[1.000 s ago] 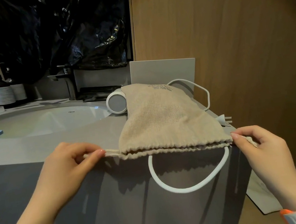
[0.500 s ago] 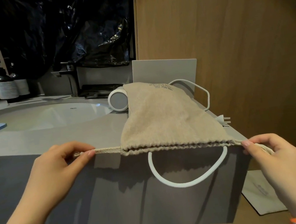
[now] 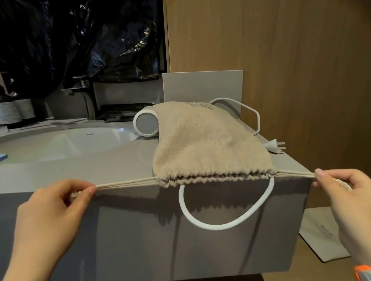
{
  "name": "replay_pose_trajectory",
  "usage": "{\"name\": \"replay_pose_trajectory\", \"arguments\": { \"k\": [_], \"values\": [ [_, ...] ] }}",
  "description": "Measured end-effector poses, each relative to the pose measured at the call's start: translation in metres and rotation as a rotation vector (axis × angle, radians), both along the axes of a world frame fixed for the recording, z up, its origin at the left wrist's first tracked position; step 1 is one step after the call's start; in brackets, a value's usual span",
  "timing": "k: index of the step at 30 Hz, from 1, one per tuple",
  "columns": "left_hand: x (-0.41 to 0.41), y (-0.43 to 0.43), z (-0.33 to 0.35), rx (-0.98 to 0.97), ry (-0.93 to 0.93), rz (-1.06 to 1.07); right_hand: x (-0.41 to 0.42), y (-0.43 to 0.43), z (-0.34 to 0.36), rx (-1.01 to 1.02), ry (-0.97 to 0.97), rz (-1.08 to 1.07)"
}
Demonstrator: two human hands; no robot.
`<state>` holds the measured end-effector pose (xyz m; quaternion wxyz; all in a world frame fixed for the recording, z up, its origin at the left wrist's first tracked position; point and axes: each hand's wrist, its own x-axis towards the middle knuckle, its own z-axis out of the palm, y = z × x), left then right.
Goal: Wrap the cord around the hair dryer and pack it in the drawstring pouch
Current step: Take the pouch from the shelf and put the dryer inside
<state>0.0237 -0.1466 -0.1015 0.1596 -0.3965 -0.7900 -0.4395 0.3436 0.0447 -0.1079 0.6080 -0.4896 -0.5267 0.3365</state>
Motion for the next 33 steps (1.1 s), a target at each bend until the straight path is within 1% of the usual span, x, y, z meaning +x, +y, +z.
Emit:
{"name": "replay_pose_trajectory", "arguments": {
  "k": [3, 4, 6, 8, 11, 13, 14, 17, 19, 23, 25, 31, 33],
  "values": [
    [0.018, 0.008, 0.002, -0.127, 0.035, -0.120, -0.003, 0.001, -0.003, -0.065, -0.018, 0.059],
    [0.023, 0.011, 0.000, -0.153, 0.033, -0.176, -0.003, 0.000, -0.003, -0.058, -0.034, 0.072],
    [0.029, 0.017, -0.005, -0.164, 0.031, -0.202, -0.004, -0.002, -0.003, 0.009, -0.080, 0.096],
    [0.033, 0.023, -0.011, -0.137, 0.098, -0.191, -0.006, -0.005, -0.002, 0.127, -0.219, 0.108],
    [0.049, 0.034, -0.009, -0.134, 0.112, -0.220, -0.012, -0.008, 0.000, 0.267, -0.534, 0.135],
    [0.056, 0.040, -0.008, -0.148, 0.147, -0.276, -0.018, -0.011, 0.004, 0.315, -0.591, 0.163],
    [0.058, 0.043, -0.008, -0.131, 0.158, -0.293, -0.020, -0.014, 0.004, 0.334, -0.581, 0.159],
    [0.065, 0.047, -0.007, -0.027, 0.107, -0.281, -0.025, -0.017, 0.002, 0.396, -0.518, 0.112],
    [0.069, 0.048, -0.009, -0.007, 0.090, -0.291, -0.026, -0.016, -0.001, 0.392, -0.496, 0.103],
    [0.066, 0.045, -0.011, 0.025, 0.031, -0.322, -0.024, -0.011, -0.002, 0.295, -0.390, 0.121],
    [0.064, 0.044, -0.009, 0.057, -0.036, -0.327, -0.023, -0.010, -0.001, 0.248, -0.343, 0.143],
    [0.054, 0.038, -0.003, 0.138, -0.143, -0.220, -0.024, -0.009, 0.003, 0.173, -0.171, 0.109],
    [0.050, 0.035, -0.001, 0.130, -0.180, -0.208, -0.022, -0.009, 0.005, 0.153, -0.167, 0.129]
  ]
}}
